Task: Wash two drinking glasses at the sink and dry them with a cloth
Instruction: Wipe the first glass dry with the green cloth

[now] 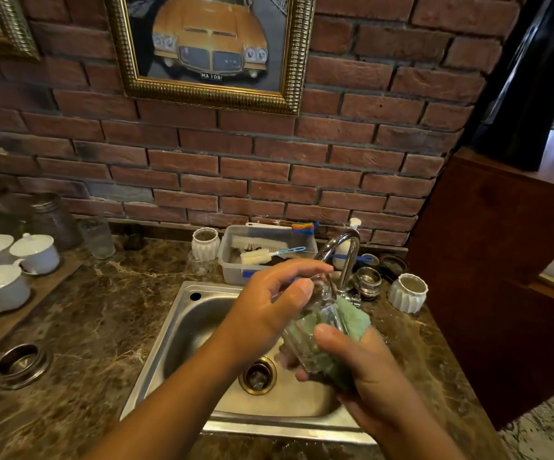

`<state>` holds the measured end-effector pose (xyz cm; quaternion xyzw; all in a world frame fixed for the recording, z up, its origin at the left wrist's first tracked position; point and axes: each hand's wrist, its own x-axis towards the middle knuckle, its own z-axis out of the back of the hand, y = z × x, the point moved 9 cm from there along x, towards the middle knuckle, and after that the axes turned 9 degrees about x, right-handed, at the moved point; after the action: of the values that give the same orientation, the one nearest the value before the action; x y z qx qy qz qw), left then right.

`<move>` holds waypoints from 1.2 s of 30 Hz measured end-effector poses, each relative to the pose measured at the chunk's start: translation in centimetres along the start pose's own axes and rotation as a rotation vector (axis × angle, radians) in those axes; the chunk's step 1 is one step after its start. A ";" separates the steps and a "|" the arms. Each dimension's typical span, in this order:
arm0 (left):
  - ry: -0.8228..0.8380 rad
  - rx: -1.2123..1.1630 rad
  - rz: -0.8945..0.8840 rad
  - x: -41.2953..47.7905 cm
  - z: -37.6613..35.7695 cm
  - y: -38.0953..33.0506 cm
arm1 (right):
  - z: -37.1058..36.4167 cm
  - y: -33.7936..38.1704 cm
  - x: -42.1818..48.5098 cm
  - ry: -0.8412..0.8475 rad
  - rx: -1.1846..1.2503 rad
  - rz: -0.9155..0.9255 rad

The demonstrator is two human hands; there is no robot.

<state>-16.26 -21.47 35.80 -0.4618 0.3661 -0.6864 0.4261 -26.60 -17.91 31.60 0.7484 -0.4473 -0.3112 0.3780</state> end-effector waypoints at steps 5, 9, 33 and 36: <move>-0.111 0.098 0.123 0.6 0.1 0.0 | 0.0 5.2 -0.7 -0.205 -0.878 0.480; -0.131 0.071 0.204 1.3 -0.1 -0.2 | -1.0 5.4 -1.3 -0.302 -1.260 0.577; -0.021 -0.033 -0.010 -0.3 -0.9 -0.5 | 0.2 -1.0 -0.9 0.084 0.165 -0.151; -0.046 0.030 0.041 -0.2 -1.2 0.4 | 1.4 1.6 -0.2 -0.025 -0.308 0.070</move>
<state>-17.29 -21.28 35.02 -0.4633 0.3554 -0.6723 0.4551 -28.46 -18.59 32.25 0.6617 -0.4245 -0.3721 0.4934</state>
